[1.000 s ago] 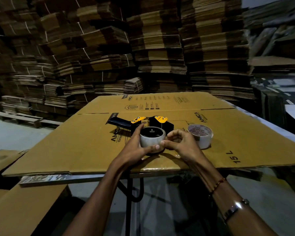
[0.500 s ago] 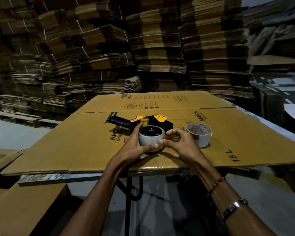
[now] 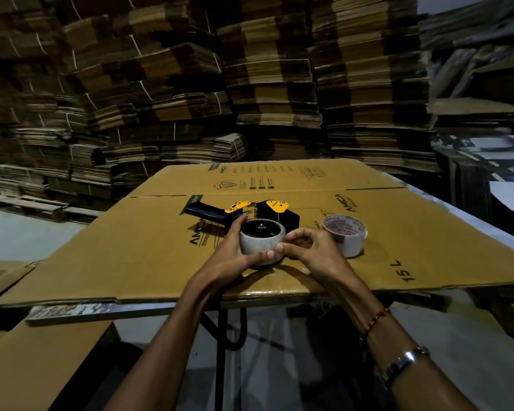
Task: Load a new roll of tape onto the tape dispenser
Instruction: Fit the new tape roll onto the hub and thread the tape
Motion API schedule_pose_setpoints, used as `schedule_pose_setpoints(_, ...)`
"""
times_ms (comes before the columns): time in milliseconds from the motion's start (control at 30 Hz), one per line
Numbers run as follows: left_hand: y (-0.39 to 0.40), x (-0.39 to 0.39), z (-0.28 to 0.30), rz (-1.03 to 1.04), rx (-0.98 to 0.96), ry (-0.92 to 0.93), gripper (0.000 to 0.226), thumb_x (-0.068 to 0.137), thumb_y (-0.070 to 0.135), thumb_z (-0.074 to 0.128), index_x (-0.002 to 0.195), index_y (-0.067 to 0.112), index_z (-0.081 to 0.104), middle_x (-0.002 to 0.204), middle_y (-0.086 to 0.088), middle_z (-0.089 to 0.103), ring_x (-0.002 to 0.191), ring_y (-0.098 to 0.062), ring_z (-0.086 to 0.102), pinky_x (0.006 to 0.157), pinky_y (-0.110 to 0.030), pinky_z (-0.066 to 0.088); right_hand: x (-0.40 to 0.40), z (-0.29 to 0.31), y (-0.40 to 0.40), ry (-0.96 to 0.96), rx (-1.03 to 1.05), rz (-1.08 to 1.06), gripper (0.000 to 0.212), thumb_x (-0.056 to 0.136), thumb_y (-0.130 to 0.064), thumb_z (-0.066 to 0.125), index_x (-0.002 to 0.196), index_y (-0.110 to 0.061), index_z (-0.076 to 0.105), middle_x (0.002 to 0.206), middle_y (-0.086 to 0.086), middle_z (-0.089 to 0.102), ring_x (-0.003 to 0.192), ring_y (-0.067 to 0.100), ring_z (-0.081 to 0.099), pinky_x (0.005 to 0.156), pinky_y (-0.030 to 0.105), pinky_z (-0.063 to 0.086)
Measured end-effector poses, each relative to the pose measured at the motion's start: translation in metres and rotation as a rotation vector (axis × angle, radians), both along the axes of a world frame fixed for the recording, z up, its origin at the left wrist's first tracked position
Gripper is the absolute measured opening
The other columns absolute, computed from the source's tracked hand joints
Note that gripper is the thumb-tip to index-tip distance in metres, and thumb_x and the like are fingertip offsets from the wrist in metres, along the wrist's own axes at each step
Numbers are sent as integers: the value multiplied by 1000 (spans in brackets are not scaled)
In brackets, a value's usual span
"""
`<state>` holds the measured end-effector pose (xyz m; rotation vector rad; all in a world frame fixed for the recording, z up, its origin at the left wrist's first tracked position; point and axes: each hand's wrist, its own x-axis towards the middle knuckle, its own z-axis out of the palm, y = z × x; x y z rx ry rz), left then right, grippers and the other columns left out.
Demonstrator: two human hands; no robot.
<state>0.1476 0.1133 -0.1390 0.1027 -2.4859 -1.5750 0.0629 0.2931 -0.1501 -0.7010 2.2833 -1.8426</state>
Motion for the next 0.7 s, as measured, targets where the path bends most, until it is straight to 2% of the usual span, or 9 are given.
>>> schedule_pose_setpoints(133, 0, 0, 0, 3, 6, 1, 103, 81, 26, 80, 158, 31, 12, 161, -10, 27, 140, -23, 35, 103, -28, 36, 1, 1, 1, -39, -30, 34, 19, 78, -19, 83, 89, -9, 71, 85, 5, 74, 84, 21, 71, 77, 34, 60)
schedule_pose_setpoints(300, 1, 0, 0, -2, 4, 3, 102, 82, 25, 80, 158, 29, 12, 159, -9, 29, 128, -13, 36, 100, -25, 38, 0, 3, -1, -63, 10, 10, 32, 77, -23, 84, 103, -15, 68, 104, 5, 71, 101, 19, 67, 90, 37, 57)
schedule_pose_setpoints(400, 1, 0, 1, 2, 9, -3, 102, 82, 25, 80, 158, 30, 12, 160, -10, 27, 135, -19, 36, 103, -29, 37, 4, 6, 0, -85, 8, 32, 26, 80, -21, 81, 101, -9, 70, 100, 7, 73, 98, 21, 70, 89, 38, 58)
schedule_pose_setpoints(500, 0, 1, 1, -6, 10, 4, 101, 83, 22, 79, 158, 29, 12, 160, -10, 26, 129, -14, 35, 101, -27, 37, 7, 4, -1, -131, -44, 55, 16, 83, -16, 78, 92, -4, 71, 96, 11, 75, 95, 26, 72, 89, 43, 59)
schedule_pose_setpoints(600, -1, -1, 0, -4, 8, -8, 103, 82, 24, 79, 159, 28, 11, 160, -10, 26, 139, -22, 34, 102, -28, 37, 9, 3, -2, -103, -45, -15, 27, 78, -19, 82, 99, -10, 68, 100, 9, 72, 97, 24, 70, 88, 43, 59)
schedule_pose_setpoints(667, -3, -2, -2, -6, 13, -8, 105, 81, 28, 82, 159, 29, 12, 160, -9, 27, 144, -26, 33, 108, -32, 38, 10, 4, -2, -92, -49, -29, 38, 78, -19, 83, 110, -12, 64, 106, 5, 68, 100, 19, 67, 88, 40, 58)
schedule_pose_setpoints(700, -4, -3, -3, -4, 15, -7, 106, 79, 30, 83, 158, 31, 13, 160, -9, 27, 145, -27, 33, 112, -36, 38, 11, 4, -3, -79, -47, -28, 36, 79, -19, 82, 110, -12, 64, 106, 4, 68, 100, 18, 67, 88, 38, 58)
